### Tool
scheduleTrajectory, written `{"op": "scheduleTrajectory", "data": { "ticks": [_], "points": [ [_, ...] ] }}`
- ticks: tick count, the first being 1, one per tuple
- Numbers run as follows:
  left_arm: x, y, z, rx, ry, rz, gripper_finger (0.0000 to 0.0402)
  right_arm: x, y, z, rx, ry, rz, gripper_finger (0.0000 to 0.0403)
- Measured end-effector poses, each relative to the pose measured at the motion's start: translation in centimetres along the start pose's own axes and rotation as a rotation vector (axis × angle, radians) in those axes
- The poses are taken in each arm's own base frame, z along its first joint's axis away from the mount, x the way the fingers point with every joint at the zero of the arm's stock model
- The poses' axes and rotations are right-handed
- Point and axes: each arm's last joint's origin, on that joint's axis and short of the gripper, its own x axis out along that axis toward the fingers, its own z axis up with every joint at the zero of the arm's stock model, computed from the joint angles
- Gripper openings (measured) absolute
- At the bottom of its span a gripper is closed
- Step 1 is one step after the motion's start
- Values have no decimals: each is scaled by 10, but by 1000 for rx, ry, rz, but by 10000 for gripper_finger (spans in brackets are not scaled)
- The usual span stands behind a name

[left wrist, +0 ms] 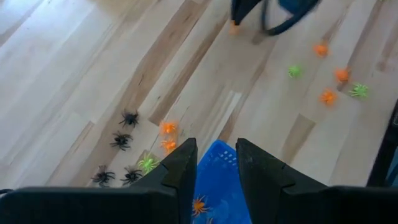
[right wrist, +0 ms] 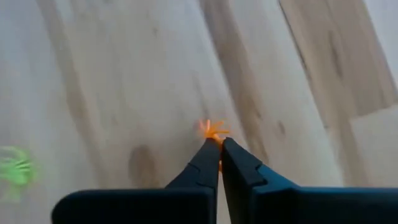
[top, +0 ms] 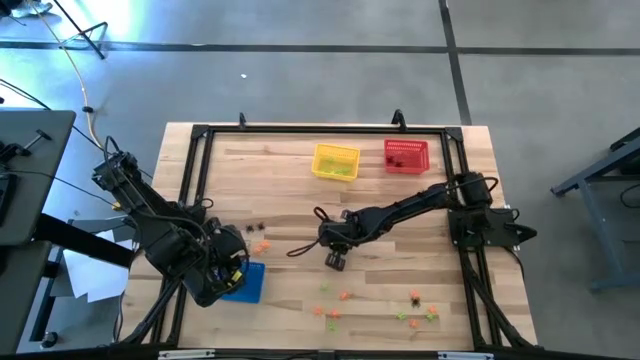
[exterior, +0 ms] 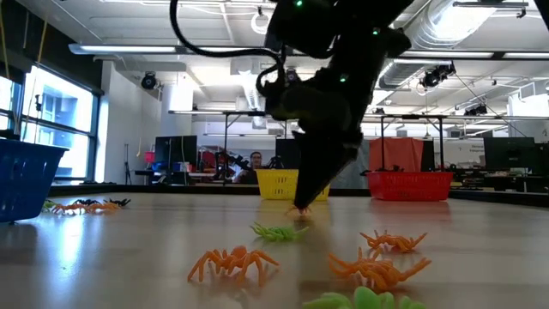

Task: Sort Halloween decoration
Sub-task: Put the orange spider toy into the blue bin

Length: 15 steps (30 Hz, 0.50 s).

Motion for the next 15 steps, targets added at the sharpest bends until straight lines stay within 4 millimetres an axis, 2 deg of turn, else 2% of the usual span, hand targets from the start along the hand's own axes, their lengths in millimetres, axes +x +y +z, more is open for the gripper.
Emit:
{"op": "scheduleTrajectory", "data": {
  "ticks": [5, 9, 12, 15],
  "points": [
    [-5, 16, -1, 9, 27, 91, 99, -26, 17, 17, 1, -201, 115, 0],
    [-11, 33, -2, -13, 37, 195, 99, -34, 36, 32, -7, -397, 281, 0],
    [-14, 37, 0, -27, 11, 164, 99, -43, 48, 45, -12, -564, 394, 0],
    [-19, 44, 2, -30, -27, 158, 99, -43, 52, 53, -4, -691, 443, 0]
  ]
}}
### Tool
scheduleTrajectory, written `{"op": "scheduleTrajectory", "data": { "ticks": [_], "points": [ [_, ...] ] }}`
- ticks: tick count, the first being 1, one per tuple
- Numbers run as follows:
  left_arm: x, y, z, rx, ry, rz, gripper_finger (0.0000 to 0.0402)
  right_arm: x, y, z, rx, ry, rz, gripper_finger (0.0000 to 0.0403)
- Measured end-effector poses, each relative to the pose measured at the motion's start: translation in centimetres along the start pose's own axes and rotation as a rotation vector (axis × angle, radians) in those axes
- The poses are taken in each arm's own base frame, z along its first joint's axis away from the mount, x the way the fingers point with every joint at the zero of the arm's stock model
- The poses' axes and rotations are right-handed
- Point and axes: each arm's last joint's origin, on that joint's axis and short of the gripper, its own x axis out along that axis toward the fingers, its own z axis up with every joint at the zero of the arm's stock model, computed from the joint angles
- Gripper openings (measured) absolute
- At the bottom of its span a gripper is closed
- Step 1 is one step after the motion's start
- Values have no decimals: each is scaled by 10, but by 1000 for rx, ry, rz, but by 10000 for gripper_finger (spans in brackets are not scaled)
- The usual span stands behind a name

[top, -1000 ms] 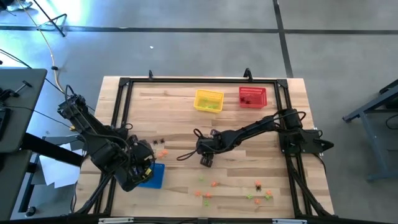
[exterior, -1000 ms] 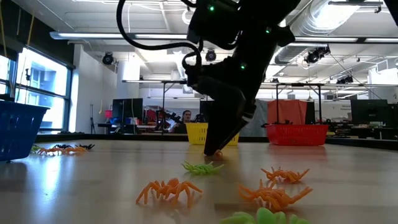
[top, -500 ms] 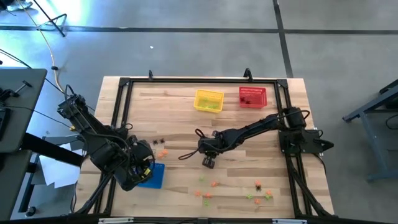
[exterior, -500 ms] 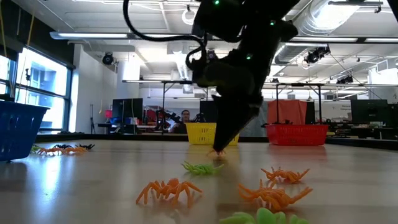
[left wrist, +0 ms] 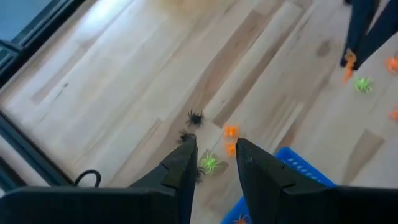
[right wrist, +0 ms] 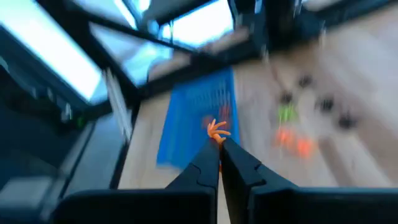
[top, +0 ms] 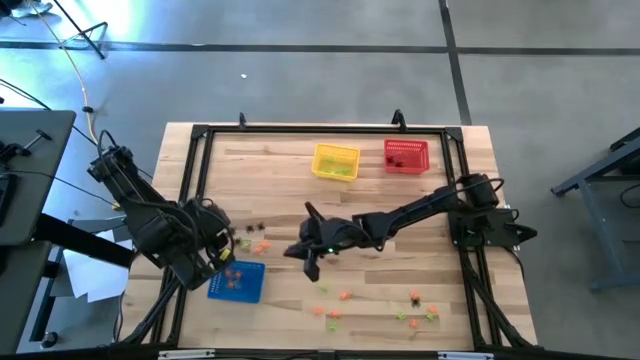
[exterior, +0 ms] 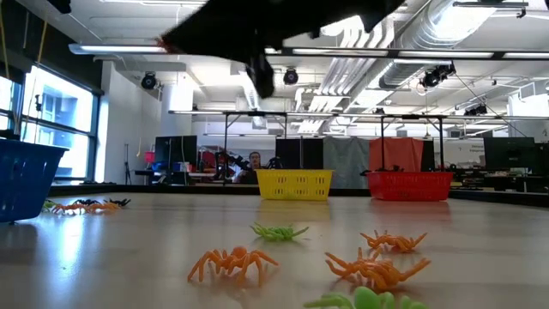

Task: Sort Halloween decoration
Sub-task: Put the orange spider toy into the blue bin

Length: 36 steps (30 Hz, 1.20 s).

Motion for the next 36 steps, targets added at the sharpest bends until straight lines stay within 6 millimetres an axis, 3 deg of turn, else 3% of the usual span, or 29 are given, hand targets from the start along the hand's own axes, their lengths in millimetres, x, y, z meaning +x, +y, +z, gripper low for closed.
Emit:
{"op": "scheduleTrajectory", "data": {
  "ticks": [3, 9, 15, 22, 30, 36],
  "points": [
    [-2, 4, 1, -7, -21, -6, 99, 10, -1, 1, 8, -89, 15, 0],
    [-6, 10, 4, -22, -52, -20, 99, 49, 11, -3, 9, -88, 89, 0],
    [-6, 12, 4, -24, -55, -24, 99, 93, 30, -1, -46, -1, 182, 0],
    [-6, 12, 4, -21, -48, -26, 99, 137, 28, -13, -64, 139, 131, 0],
    [-6, 12, 3, 4, -15, -31, 99, 150, 26, -19, -46, 162, 128, 4],
    [-6, 12, 3, 5, -12, -32, 99, 150, 26, -19, -64, 160, 126, 53]
  ]
}}
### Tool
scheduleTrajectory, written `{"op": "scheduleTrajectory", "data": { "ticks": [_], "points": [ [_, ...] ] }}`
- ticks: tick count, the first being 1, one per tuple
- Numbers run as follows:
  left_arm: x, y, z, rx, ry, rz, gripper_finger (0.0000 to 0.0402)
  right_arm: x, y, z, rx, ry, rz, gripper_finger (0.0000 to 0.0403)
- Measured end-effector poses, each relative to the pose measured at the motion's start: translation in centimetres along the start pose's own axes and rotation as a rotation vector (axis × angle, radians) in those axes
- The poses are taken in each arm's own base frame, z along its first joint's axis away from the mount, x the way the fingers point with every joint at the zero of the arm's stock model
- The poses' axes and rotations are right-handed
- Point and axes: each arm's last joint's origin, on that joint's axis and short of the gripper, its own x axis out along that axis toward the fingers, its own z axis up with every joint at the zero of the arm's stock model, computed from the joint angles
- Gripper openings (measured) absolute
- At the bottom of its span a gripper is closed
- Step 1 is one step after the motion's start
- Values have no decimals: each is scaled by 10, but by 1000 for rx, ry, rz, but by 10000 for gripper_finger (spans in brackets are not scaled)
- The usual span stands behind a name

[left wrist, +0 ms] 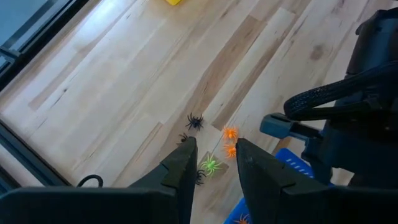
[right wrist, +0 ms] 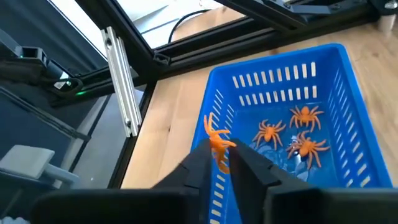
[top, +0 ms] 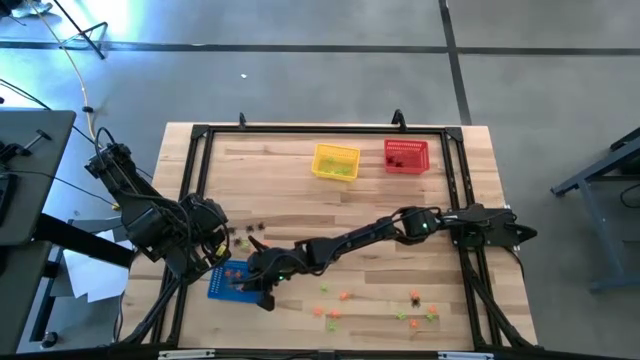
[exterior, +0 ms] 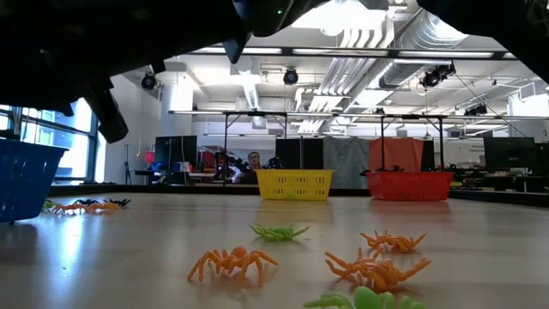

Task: Sort Halloween decoration
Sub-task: Put the orange spider toy into the blue bin

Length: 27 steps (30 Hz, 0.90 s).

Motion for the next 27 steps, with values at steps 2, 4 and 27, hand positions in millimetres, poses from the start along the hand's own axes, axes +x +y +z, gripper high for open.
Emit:
{"op": "scheduleTrajectory", "data": {
  "ticks": [2, 4, 27],
  "points": [
    [0, 0, 0, 0, 0, 0, 99, 0, 0, -1, -15, 7, 0, 78],
    [0, 0, 0, 0, 0, 0, 99, 0, 0, -1, -28, 13, -2, 101],
    [0, 0, 0, 0, 1, 0, 99, -10, -4, 1, -230, 85, -197, 133]
  ]
}}
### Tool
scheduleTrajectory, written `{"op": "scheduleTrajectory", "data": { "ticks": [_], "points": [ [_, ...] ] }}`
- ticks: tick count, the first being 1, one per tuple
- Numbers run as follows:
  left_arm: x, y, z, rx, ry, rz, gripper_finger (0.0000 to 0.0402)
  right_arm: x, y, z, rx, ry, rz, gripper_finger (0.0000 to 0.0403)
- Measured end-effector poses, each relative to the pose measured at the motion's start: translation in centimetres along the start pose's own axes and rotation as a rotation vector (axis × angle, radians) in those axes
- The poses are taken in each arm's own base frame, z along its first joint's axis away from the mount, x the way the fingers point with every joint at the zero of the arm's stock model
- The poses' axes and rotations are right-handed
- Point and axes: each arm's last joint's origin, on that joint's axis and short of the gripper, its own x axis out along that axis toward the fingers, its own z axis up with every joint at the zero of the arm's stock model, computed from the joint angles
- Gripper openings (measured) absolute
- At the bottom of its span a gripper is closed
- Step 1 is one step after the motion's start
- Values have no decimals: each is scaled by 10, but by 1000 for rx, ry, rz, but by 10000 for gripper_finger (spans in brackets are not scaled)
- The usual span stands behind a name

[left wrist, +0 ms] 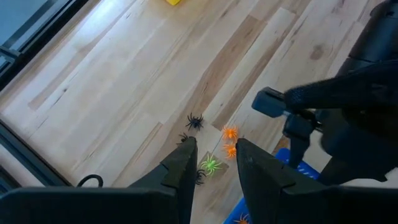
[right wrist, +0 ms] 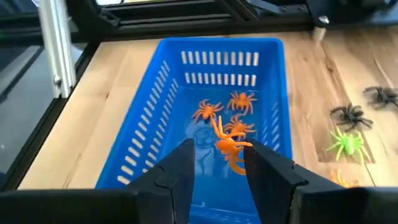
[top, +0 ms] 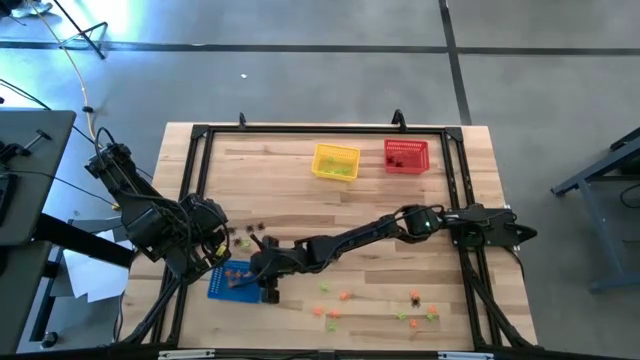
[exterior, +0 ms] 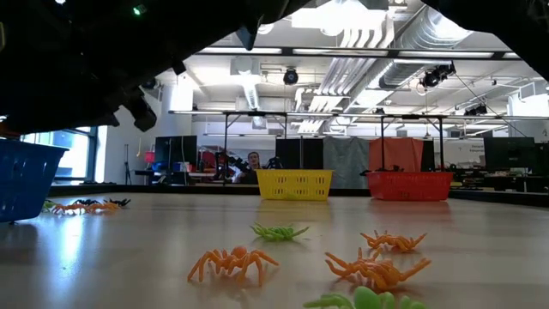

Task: Sort Halloween decoration
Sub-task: Put the orange spider toy into the blue bin

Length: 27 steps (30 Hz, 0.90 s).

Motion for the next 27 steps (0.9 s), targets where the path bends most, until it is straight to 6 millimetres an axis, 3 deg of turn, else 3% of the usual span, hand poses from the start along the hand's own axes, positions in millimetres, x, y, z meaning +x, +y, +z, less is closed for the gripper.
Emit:
{"op": "scheduleTrajectory", "data": {
  "ticks": [8, 20, 27],
  "points": [
    [0, 0, 0, 0, 7, -1, 99, 0, 2, 3, -162, -26, 62, 133],
    [0, 0, 0, -4, 7, -2, 99, -1, 11, 10, -652, -133, 69, 133],
    [0, 0, 0, -3, 7, -2, 99, -1, 11, 10, -683, -135, 17, 133]
  ]
}}
